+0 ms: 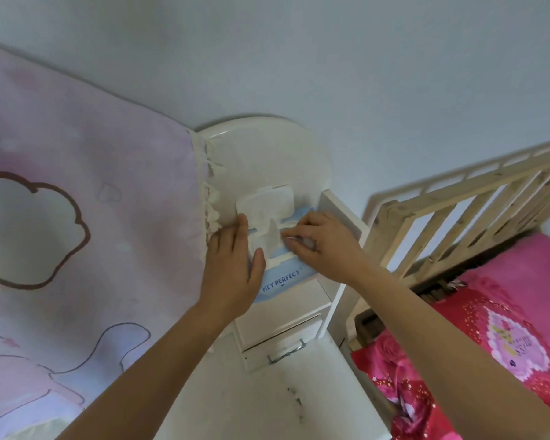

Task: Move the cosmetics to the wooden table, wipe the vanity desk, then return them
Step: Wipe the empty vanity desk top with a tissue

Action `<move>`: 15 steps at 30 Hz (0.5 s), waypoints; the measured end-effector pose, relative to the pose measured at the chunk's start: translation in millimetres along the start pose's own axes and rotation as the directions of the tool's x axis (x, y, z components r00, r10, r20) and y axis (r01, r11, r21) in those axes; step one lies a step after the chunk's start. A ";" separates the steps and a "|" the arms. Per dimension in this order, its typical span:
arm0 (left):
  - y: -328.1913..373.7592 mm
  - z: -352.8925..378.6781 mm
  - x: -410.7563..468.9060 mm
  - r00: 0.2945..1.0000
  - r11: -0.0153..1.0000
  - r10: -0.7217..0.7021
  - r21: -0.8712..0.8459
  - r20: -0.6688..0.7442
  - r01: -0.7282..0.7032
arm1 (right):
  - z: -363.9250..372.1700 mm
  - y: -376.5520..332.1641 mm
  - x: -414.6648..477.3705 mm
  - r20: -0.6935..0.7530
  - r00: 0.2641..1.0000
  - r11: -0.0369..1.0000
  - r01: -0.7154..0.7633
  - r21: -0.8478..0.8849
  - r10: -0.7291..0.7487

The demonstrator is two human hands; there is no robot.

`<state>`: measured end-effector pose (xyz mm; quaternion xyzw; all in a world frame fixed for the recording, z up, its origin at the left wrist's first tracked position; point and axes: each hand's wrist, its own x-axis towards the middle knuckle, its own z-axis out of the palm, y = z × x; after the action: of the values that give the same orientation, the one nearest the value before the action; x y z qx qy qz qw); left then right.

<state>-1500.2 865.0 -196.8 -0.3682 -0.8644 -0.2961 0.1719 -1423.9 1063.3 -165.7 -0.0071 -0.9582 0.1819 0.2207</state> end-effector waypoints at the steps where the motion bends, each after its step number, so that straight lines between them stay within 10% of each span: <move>1: 0.2 0.8 -0.4 1.000 1.000 0.005 0.012 -0.004 -0.005 | -3.5 0.9 5.0 0.051 0.999 1.000 0.005 0.010 -0.006; 15: 4.9 9.4 -11.9 0.996 0.986 -0.075 0.155 0.050 0.066 | -18.7 6.9 28.7 0.308 0.950 0.987 0.000 0.158 -0.049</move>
<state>-1489.3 867.4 -208.3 -0.3311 -0.9015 -0.2246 0.1651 -1442.3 1078.9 -140.4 0.0507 -0.9638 0.2524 0.0693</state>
